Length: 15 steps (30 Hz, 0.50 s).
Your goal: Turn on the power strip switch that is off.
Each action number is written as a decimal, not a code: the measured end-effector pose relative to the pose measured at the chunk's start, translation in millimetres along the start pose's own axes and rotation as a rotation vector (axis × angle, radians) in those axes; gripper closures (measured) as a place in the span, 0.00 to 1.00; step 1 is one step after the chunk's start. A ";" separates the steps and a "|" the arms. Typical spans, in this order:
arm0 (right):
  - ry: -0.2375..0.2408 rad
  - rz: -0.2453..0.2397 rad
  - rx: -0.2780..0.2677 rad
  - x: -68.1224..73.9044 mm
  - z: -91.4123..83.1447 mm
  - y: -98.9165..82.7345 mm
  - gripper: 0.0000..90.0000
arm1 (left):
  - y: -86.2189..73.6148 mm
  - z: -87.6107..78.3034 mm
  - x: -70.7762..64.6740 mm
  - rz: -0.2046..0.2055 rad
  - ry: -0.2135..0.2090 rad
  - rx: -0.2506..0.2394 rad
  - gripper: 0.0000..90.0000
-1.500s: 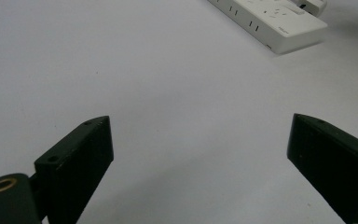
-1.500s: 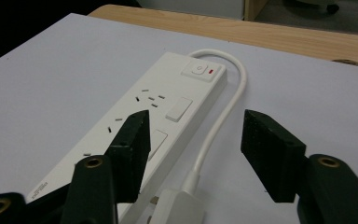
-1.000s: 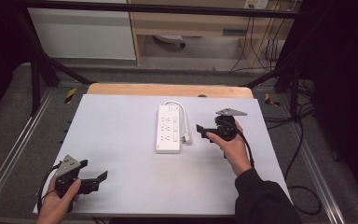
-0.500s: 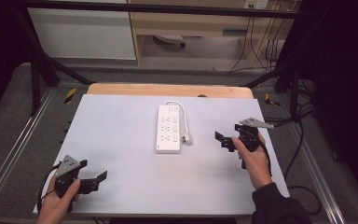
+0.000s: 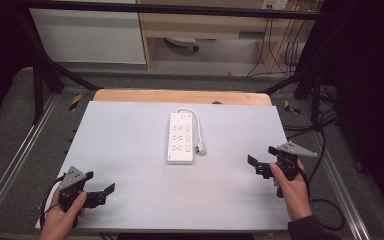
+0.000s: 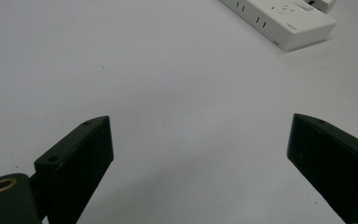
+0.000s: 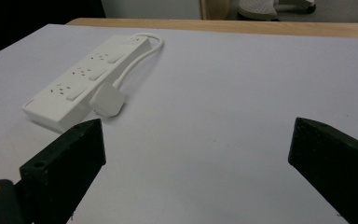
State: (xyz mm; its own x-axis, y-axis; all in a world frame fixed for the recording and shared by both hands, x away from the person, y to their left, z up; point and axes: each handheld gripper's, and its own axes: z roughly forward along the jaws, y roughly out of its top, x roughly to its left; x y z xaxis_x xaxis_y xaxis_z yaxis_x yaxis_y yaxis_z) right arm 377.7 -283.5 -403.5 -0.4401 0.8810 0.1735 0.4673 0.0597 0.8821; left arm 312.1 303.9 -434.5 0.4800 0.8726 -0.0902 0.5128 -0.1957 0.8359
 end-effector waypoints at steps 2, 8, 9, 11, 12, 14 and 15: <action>-0.001 0.007 -0.002 -1.7 -4.8 -4.8 0.06 | -0.1 0.0 0.0 -0.001 0.000 0.001 0.08; 0.005 0.017 -0.006 -5.6 -16.1 -15.9 0.06 | -0.2 0.0 -0.3 0.002 0.000 0.002 0.08; 0.005 0.023 -0.011 -6.3 -17.8 -17.2 0.06 | -0.2 -0.1 -0.2 0.002 0.000 0.002 0.08; 0.005 0.024 -0.018 -7.3 -20.8 -19.3 0.06 | -0.1 -0.2 -0.2 0.001 0.000 0.001 0.08; 0.003 0.029 -0.019 -7.1 -22.2 -20.3 0.06 | -0.2 -0.3 -0.3 0.000 0.000 0.001 0.08; 0.003 0.027 -0.023 -7.7 -24.6 -22.8 0.06 | -0.2 -0.3 -0.4 0.000 -0.001 0.001 0.08; 0.001 0.024 -0.025 -7.9 -25.5 -24.5 0.06 | -0.1 -0.3 -0.4 0.001 -0.001 0.001 0.08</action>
State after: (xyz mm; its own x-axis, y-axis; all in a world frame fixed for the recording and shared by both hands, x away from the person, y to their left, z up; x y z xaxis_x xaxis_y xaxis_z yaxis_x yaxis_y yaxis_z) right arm 350.2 -303.9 -415.3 -0.4298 0.8815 0.1955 0.4589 0.0267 0.8881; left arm 311.6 303.7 -434.4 0.4811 0.8720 -0.0899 0.5132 -0.1971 0.8353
